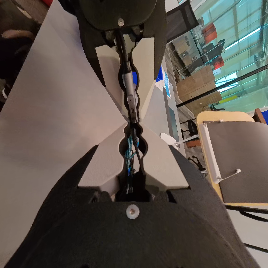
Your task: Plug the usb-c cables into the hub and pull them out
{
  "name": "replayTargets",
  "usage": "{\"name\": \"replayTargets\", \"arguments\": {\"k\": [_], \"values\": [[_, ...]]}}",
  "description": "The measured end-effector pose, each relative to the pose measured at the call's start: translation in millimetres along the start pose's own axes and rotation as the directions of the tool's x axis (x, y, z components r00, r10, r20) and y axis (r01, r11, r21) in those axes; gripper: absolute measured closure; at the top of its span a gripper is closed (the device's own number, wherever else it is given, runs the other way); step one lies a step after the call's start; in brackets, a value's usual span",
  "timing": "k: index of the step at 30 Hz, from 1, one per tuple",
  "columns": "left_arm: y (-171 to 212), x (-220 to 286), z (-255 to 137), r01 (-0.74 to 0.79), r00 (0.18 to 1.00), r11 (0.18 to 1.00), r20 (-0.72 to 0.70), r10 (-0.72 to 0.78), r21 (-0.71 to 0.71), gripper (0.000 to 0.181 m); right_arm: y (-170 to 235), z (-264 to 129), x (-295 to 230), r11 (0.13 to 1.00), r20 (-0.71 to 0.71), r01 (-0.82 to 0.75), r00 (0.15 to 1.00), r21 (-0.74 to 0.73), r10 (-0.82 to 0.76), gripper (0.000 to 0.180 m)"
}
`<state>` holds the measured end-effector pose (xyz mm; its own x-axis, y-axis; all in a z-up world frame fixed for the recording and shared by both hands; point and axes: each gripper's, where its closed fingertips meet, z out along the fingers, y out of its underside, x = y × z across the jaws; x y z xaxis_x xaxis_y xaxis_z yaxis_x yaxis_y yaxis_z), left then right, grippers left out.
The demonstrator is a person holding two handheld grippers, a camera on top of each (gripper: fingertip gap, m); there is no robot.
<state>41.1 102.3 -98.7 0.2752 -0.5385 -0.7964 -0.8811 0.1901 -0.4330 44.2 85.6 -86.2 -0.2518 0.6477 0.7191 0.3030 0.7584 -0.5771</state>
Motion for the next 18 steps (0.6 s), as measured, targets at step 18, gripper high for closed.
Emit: {"name": "replayTargets", "arguments": {"k": [18], "values": [[-9.5, -2.8, -11.7, -0.134, 0.984, 0.990, 0.115, 0.137, -0.031, 0.174, -5.3, -16.5, -1.5, 0.991, -0.130, 0.118, 0.984, -0.067, -0.125, 0.175]]}}
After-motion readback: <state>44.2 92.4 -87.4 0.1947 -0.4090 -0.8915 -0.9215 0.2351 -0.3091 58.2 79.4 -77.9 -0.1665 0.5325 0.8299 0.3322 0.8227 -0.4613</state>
